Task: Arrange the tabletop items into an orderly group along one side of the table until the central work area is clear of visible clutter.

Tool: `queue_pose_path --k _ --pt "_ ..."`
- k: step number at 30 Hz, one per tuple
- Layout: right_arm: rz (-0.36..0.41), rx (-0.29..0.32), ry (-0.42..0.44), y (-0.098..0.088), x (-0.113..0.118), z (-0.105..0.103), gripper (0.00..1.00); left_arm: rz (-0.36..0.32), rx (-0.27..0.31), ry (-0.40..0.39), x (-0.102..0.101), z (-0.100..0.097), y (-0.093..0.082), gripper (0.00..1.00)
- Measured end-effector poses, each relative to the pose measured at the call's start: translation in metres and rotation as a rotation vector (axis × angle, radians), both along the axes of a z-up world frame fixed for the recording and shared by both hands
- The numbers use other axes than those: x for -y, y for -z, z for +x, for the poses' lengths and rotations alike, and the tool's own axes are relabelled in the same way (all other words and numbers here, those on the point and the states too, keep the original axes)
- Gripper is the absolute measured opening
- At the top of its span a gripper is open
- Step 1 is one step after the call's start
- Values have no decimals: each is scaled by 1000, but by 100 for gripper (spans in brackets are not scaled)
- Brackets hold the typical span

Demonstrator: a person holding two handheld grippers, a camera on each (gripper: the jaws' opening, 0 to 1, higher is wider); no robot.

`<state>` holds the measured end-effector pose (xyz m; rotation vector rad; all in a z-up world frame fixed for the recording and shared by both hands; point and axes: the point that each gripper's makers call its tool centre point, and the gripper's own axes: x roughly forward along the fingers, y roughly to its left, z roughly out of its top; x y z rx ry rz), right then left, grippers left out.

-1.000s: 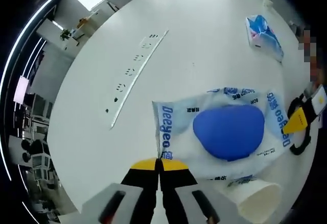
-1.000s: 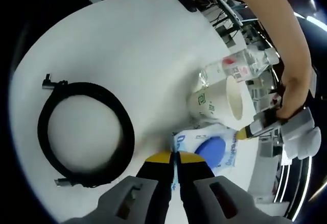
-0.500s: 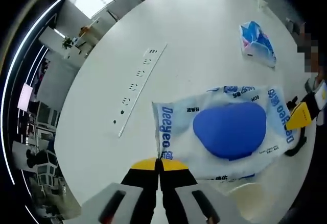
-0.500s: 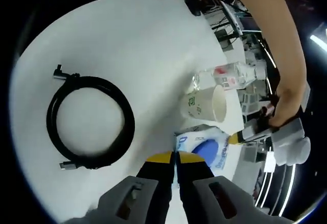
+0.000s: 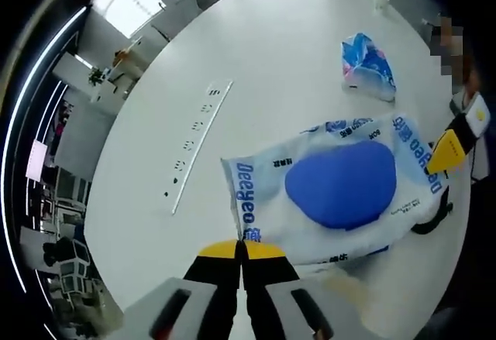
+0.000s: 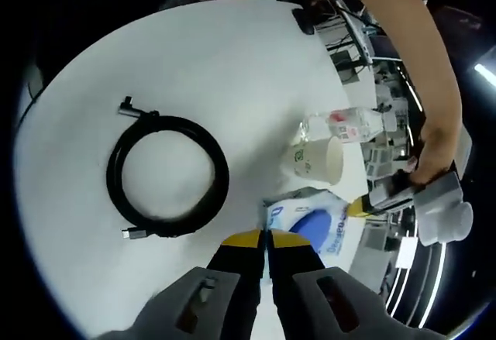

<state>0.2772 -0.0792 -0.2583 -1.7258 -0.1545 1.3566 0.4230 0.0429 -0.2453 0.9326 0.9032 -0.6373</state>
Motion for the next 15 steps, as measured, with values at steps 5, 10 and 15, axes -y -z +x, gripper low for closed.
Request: queue_pose_path --k 5,10,15 --pt "-23 23 -4 -4 10 -4 0 13 9 24 10 -8 -4 0" --pt "-37 28 -8 -5 18 -8 0 23 9 49 20 -15 -3 0" --pt "-54 24 -11 -2 27 -19 0 30 -5 72 32 -23 7 0"
